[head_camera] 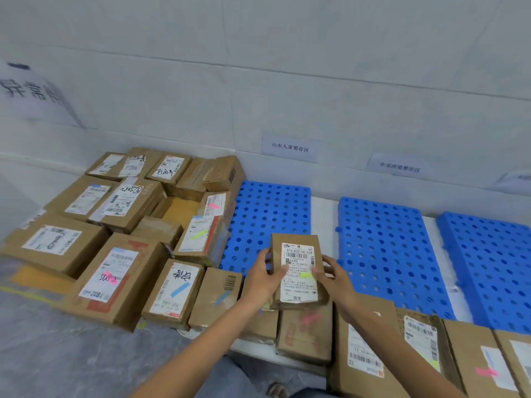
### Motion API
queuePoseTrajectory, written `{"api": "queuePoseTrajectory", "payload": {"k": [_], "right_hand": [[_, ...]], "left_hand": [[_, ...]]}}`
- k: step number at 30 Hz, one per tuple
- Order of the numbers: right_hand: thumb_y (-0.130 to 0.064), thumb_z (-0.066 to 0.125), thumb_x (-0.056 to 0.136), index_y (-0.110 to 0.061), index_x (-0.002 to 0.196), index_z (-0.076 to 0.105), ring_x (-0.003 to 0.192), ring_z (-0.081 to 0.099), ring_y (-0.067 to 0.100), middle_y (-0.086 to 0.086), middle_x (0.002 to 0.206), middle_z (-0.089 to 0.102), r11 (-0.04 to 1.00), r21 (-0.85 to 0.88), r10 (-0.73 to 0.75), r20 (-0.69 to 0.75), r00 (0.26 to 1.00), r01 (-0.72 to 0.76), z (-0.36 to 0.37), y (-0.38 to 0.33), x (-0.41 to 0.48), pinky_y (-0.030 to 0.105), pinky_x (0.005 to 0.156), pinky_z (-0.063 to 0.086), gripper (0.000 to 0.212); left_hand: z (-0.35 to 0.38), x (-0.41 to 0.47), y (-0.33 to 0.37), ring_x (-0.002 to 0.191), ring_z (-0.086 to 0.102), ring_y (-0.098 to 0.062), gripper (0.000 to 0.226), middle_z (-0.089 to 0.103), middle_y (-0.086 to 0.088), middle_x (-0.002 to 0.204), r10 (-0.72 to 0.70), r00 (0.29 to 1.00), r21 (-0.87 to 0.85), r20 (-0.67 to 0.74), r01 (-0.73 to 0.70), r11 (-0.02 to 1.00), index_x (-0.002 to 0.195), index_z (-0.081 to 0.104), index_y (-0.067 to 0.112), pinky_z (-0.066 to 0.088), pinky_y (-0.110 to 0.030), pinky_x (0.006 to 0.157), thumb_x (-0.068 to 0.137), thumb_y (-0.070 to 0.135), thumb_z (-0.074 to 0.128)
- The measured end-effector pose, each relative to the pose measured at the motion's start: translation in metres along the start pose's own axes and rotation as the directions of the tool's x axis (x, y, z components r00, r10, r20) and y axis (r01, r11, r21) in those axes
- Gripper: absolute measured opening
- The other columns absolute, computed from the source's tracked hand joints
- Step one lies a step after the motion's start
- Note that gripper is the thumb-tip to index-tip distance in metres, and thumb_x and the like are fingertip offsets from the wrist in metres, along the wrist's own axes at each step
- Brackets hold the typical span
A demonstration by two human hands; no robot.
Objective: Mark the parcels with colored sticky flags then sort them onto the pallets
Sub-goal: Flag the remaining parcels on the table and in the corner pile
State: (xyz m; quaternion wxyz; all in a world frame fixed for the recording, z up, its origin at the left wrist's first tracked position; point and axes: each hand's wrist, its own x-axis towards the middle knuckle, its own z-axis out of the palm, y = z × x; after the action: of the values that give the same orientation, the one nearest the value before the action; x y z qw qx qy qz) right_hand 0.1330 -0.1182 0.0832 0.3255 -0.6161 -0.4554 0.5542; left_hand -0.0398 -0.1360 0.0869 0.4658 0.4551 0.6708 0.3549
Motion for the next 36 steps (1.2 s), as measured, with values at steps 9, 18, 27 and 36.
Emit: {"api": "queuePoseTrajectory", "payload": {"k": [9,18,27,36], "right_hand": [[-0.016,0.048,0.097,-0.023,0.134,0.043,0.106,0.06,0.02,0.01,0.118,0.06,0.994,0.099,-0.064,0.213,0.975,0.044,0.101,-0.105,0.043,0.028,0.077,0.053,0.038],[-0.013,0.045,0.098,-0.021,0.139,0.035,0.084,0.057,0.01,-0.001,0.105,0.056,0.997,0.007,0.075,0.325,0.943,-0.082,0.257,-0.182,0.113,0.019,0.064,0.046,0.043],[-0.005,0.052,0.093,-0.018,0.128,0.047,0.097,0.059,0.018,-0.002,0.112,0.06,0.979,-0.102,0.195,0.215,0.957,-0.176,0.363,-0.165,0.201,0.034,0.082,0.054,0.037],[0.001,0.056,0.088,-0.021,0.129,0.05,0.122,0.049,0.018,0.0,0.133,0.052,0.969,-0.24,0.093,0.115,0.989,-0.063,0.379,-0.135,0.218,0.038,0.101,0.045,0.046]], "left_hand": [[-0.135,0.054,0.034,0.101,0.057,-0.015,0.032,0.057,0.003,0.111,0.013,0.962,-0.155,-0.272,-0.057,0.986,0.121,0.053,0.018,0.051,-0.038,0.087,0.092,0.029,0.058],[-0.286,0.163,0.022,0.099,0.055,-0.019,0.041,0.056,-0.007,0.124,-0.231,0.966,0.029,-0.114,0.235,0.972,0.134,0.039,0.008,0.044,-0.031,0.085,0.097,0.024,0.048],[-0.342,0.264,-0.019,0.106,0.052,-0.023,0.028,0.056,-0.006,0.118,-0.288,0.958,0.29,-0.006,0.277,0.916,0.123,0.05,0.013,0.042,-0.028,0.08,0.095,0.014,0.051],[-0.346,0.29,-0.058,0.101,0.051,-0.016,0.035,0.052,-0.002,0.12,-0.145,0.989,0.256,-0.011,0.143,0.956,0.131,0.043,0.011,0.041,-0.019,0.07,0.098,0.019,0.047]]}}
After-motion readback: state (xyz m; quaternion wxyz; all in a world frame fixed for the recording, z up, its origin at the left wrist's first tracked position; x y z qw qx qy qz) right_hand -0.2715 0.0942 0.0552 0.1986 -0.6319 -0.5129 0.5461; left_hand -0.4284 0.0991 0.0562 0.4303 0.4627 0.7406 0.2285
